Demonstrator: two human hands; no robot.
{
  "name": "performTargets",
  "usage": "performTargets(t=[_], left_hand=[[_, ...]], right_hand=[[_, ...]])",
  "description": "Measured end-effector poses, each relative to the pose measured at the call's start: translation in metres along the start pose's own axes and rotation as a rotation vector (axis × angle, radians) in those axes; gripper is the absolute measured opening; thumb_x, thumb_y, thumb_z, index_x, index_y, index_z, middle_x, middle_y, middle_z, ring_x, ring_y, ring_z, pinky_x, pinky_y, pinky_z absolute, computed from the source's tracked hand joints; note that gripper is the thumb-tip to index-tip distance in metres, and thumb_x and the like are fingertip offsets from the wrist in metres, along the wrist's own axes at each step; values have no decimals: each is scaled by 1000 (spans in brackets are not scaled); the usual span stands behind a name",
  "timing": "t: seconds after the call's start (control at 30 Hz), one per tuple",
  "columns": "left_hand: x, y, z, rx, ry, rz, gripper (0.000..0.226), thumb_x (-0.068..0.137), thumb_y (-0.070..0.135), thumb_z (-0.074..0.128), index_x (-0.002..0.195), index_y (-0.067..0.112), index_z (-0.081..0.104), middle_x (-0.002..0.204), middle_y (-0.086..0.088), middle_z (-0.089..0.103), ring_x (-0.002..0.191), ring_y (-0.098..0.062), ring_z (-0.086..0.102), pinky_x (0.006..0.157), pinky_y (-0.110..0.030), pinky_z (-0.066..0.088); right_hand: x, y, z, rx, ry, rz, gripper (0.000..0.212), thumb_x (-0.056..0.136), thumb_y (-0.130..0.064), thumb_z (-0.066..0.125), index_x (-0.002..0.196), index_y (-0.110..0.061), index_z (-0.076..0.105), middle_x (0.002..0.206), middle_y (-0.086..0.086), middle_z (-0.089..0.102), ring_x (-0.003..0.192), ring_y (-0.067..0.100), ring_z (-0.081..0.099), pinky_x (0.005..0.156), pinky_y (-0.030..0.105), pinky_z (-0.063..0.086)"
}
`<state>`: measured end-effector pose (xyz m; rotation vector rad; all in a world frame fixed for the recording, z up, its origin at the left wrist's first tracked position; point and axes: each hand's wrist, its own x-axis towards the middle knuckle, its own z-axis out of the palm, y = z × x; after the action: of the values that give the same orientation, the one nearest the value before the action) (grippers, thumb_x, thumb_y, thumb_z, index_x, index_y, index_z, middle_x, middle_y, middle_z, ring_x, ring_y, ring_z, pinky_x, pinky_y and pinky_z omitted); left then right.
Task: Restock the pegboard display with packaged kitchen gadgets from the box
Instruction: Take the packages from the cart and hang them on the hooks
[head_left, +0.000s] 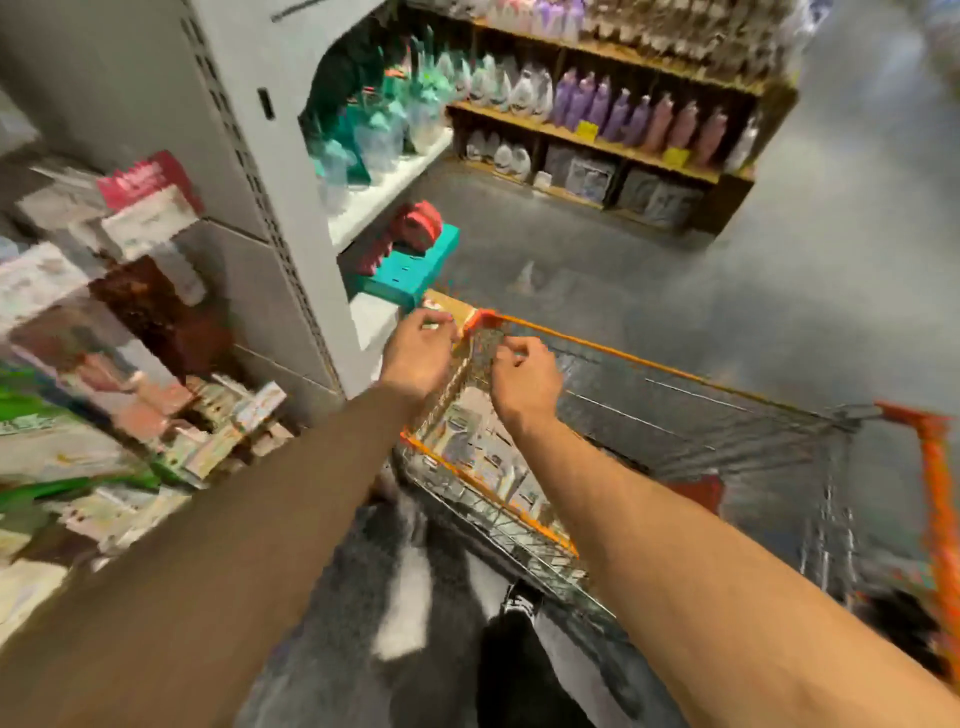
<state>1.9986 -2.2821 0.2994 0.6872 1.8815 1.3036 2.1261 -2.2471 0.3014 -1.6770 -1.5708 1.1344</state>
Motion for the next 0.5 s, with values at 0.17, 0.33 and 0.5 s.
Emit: performTargets(t=[0.17, 0.33, 0.5], left_hand=[[49, -44, 82, 128, -88, -170, 19, 94, 41, 62, 104, 25, 67, 93, -5, 73, 72, -28, 67, 71, -37, 54], [69, -90, 137, 218, -176, -295, 11, 104, 27, 56, 106, 27, 67, 100, -2, 75, 74, -25, 67, 71, -36, 51], [84, -146, 182, 294, -228, -395, 7, 91, 39, 63, 91, 34, 67, 95, -6, 75, 70, -26, 67, 75, -52, 60]], right_hand=[[80, 86, -17, 9, 18, 240, 24, 106, -27, 49, 119, -16, 66, 119, 11, 70, 114, 34, 62, 75, 30, 35], [123, 158, -29, 32, 60, 481, 22, 101, -19, 52, 98, -21, 73, 88, 4, 66, 83, 24, 63, 68, 23, 42], [138, 231, -31, -101, -20, 515, 23, 107, -27, 47, 117, -13, 63, 80, -2, 65, 61, 11, 57, 45, 17, 38]])
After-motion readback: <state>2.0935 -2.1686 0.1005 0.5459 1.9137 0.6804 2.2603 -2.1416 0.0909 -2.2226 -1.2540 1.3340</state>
